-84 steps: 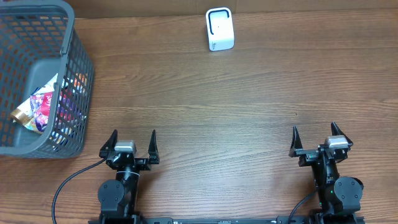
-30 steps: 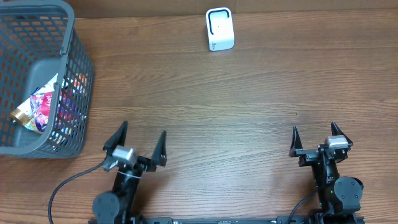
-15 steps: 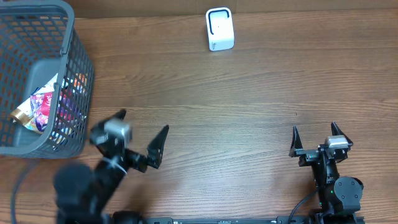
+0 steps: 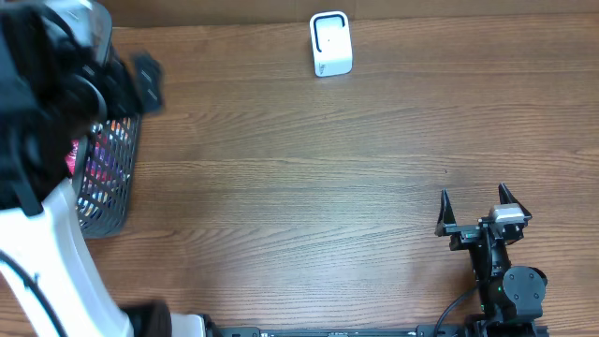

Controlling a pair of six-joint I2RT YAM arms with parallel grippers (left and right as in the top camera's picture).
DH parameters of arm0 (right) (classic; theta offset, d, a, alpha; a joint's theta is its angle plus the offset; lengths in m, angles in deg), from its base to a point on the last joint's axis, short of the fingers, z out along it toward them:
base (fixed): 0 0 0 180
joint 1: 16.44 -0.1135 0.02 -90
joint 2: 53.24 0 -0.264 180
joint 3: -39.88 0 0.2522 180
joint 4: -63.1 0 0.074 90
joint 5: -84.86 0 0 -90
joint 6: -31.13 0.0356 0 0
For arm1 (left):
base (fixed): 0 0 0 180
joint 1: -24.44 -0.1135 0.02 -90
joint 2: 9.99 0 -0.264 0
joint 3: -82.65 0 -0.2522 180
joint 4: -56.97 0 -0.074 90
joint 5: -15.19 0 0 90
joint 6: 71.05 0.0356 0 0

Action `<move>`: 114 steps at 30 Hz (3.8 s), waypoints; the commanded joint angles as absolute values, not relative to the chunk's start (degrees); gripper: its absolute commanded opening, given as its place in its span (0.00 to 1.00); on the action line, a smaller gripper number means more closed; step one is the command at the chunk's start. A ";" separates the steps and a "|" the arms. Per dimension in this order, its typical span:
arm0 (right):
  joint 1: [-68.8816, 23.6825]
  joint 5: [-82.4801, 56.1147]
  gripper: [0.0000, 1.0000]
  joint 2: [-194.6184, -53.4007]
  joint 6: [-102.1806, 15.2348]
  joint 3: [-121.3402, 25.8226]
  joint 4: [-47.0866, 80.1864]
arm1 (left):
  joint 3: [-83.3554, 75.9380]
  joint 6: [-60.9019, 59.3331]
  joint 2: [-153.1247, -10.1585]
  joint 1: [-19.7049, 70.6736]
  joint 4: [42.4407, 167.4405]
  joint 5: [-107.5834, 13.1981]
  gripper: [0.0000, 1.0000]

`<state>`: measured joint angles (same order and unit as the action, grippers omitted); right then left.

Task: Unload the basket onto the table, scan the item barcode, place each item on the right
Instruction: 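Reach the left gripper into the grey basket toward the red-purple pack, then grasp the red-purple pack with the left gripper and lift it, then carry the pack to the table centre and release it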

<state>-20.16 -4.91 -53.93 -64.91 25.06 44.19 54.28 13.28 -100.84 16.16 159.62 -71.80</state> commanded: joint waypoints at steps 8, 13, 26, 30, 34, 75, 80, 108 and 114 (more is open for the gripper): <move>-19.90 -4.80 1.00 -53.40 -65.13 25.65 44.52 | 71.39 -5.95 -111.75 -14.96 162.89 -65.18 1.00; -19.90 -4.80 1.00 -53.40 -65.13 25.65 44.52 | 71.39 -5.32 -114.57 -21.13 166.59 -63.28 1.00; -19.90 -4.78 1.00 -53.40 -65.13 25.65 44.52 | 68.14 2.35 -127.33 -20.16 167.55 -66.78 1.00; -19.90 -4.78 1.00 -53.40 -65.13 25.65 44.52 | 63.33 1.76 -129.06 -19.95 167.53 -67.08 0.96; -19.90 -4.80 1.00 -53.40 -65.11 25.65 44.52 | 57.34 0.45 -130.46 -19.68 167.42 -69.38 0.91; -19.90 -4.80 1.00 -53.40 -65.13 25.65 44.52 | 40.66 5.19 -130.92 -16.80 148.73 -67.83 0.04; -19.90 -4.80 1.00 -53.40 -65.13 25.65 44.52 | 60.09 5.24 -130.00 -16.80 154.24 -62.16 0.04; -19.90 -4.80 1.00 -53.40 -65.13 25.65 44.52 | 63.13 4.80 -123.84 38.08 166.87 -57.84 0.04; -19.90 -4.78 1.00 -53.40 -65.13 25.65 44.52 | 51.85 2.05 -133.45 47.44 161.93 -58.21 0.04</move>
